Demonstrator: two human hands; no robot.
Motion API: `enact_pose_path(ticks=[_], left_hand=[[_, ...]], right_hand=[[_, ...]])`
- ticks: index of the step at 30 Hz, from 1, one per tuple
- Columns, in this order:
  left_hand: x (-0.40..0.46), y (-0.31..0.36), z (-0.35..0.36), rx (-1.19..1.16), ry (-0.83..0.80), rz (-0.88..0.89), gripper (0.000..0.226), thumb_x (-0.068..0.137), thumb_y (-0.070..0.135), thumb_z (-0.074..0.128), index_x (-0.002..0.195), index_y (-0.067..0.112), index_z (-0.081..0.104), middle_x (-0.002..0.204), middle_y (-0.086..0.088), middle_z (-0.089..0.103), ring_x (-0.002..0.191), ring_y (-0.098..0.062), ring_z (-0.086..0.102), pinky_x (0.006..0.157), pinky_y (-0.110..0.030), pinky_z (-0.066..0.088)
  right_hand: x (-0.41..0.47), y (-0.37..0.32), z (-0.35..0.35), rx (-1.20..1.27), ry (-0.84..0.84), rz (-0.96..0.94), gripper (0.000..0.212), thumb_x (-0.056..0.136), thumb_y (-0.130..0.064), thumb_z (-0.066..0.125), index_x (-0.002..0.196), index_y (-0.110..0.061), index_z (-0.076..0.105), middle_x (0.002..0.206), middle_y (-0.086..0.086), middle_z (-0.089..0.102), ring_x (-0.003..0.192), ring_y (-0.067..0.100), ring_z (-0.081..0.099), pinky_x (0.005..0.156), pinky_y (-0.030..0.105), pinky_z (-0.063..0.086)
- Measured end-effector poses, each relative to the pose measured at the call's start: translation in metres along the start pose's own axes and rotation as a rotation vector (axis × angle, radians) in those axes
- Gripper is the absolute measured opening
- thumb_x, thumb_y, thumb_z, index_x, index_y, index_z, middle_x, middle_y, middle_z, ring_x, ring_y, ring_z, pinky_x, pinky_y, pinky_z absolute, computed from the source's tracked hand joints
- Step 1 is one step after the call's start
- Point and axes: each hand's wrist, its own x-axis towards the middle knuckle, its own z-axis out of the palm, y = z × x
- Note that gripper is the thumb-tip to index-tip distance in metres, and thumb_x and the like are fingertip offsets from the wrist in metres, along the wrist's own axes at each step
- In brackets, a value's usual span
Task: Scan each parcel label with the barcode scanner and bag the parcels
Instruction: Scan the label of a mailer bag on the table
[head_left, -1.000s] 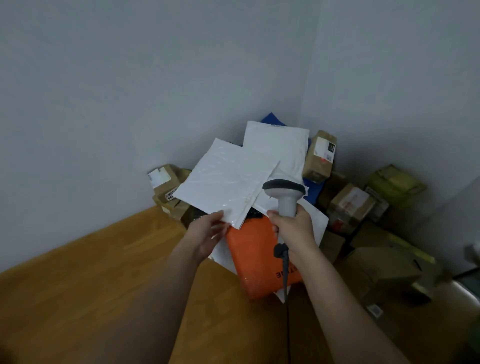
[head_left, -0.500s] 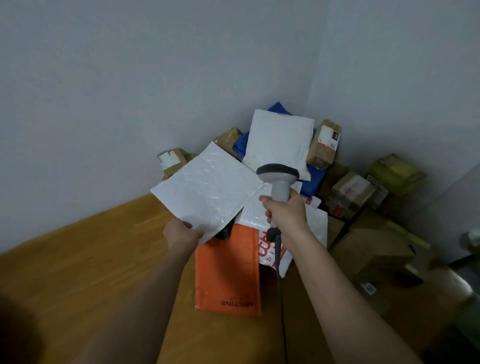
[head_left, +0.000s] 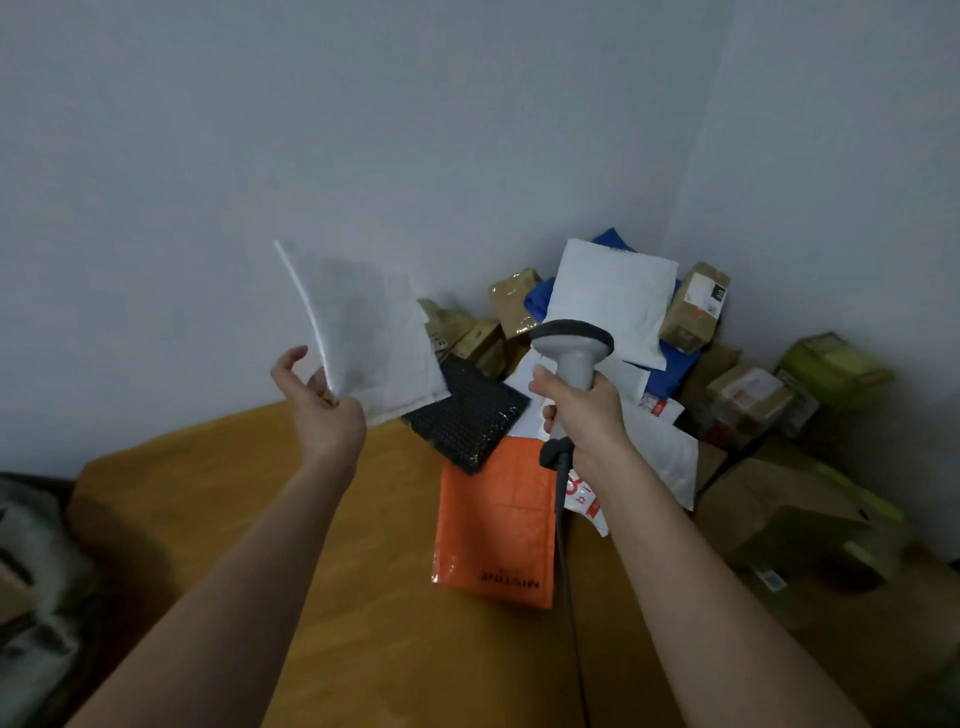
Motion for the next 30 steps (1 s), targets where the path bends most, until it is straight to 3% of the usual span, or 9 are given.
enact_pose_path(ticks=[2,5,11,13,15,18,21,25,30], left_hand=[[0.0,0.01,-0.013,0.014,0.051,0.098,0.058,0.086,-0.013,0.043,0.128,0.026,0.044,0.104,0.001,0.065,0.08,-0.016,0.063,0.061,-0.024,0.05],[-0.003,0.023,-0.034,0.11,0.057,0.192,0.037,0.087,-0.011,0.045,0.102,0.012,0.071,0.091,-0.007,0.068,0.078,-0.02,0.063,0.055,-0.011,0.046],[-0.021,0.032,-0.099,0.155,-0.122,0.358,0.047,0.082,-0.019,0.044,0.076,0.018,0.073,0.105,0.001,0.064,0.076,0.002,0.055,0.066,-0.006,0.039],[-0.023,0.031,-0.123,0.212,-0.134,0.405,0.047,0.082,-0.019,0.045,0.078,0.017,0.074,0.11,0.001,0.055,0.074,0.006,0.053,0.067,-0.006,0.039],[-0.022,0.027,-0.145,0.24,-0.156,0.412,0.045,0.084,-0.018,0.047,0.08,0.017,0.075,0.116,0.001,0.048,0.073,0.008,0.053,0.073,-0.006,0.043],[-0.017,0.016,-0.172,0.243,-0.2,0.398,0.042,0.086,-0.018,0.052,0.083,0.021,0.069,0.124,0.002,0.05,0.086,-0.008,0.062,0.085,-0.025,0.053],[-0.011,0.004,-0.194,0.218,-0.24,0.289,0.033,0.084,-0.014,0.051,0.101,0.011,0.065,0.117,0.003,0.055,0.096,-0.031,0.061,0.078,-0.024,0.053],[-0.003,-0.018,-0.215,0.267,-0.313,-0.101,0.026,0.082,0.012,0.063,0.106,0.022,0.064,0.133,-0.017,0.047,0.099,-0.024,0.055,0.085,-0.036,0.051],[-0.011,-0.032,-0.229,0.121,-0.349,-0.4,0.091,0.083,0.048,0.071,0.152,0.012,0.023,0.154,-0.008,0.033,0.136,-0.03,0.038,0.108,-0.045,0.036]], right_hand=[[-0.015,-0.009,0.007,0.044,-0.043,-0.008,0.038,0.087,-0.032,0.074,0.114,-0.008,0.061,0.096,0.007,0.074,0.051,0.006,0.053,0.053,0.024,0.052],[-0.037,-0.02,0.023,0.116,-0.108,0.04,0.04,0.088,-0.043,0.069,0.111,-0.013,0.057,0.101,0.01,0.073,0.053,0.009,0.052,0.05,0.023,0.05],[-0.073,-0.013,0.067,0.292,-0.144,0.171,0.073,0.075,-0.07,0.066,0.121,-0.014,0.06,0.102,0.009,0.07,0.055,0.015,0.053,0.048,0.026,0.045],[-0.085,-0.004,0.076,0.283,-0.116,0.164,0.066,0.069,-0.057,0.08,0.112,-0.01,0.065,0.096,0.011,0.07,0.066,0.023,0.063,0.054,0.03,0.052],[-0.099,0.007,0.084,0.282,-0.124,0.144,0.041,0.074,-0.028,0.085,0.102,-0.004,0.066,0.078,0.01,0.067,0.057,0.019,0.058,0.052,0.029,0.05],[-0.117,0.019,0.098,0.183,-0.089,0.127,0.019,0.078,0.0,0.076,0.087,-0.002,0.058,0.061,0.009,0.055,0.048,0.016,0.05,0.048,0.028,0.048],[-0.131,0.022,0.109,0.113,-0.05,0.059,0.032,0.08,0.007,0.07,0.107,-0.001,0.055,0.062,0.008,0.055,0.045,0.014,0.052,0.046,0.027,0.05],[-0.151,0.024,0.113,-0.022,-0.058,-0.08,0.043,0.079,0.004,0.073,0.118,-0.004,0.056,0.088,0.014,0.066,0.064,0.017,0.062,0.058,0.031,0.055],[-0.169,0.013,0.11,-0.106,-0.242,-0.133,0.04,0.079,0.008,0.073,0.111,-0.011,0.058,0.086,0.009,0.064,0.06,0.013,0.058,0.052,0.024,0.051]])
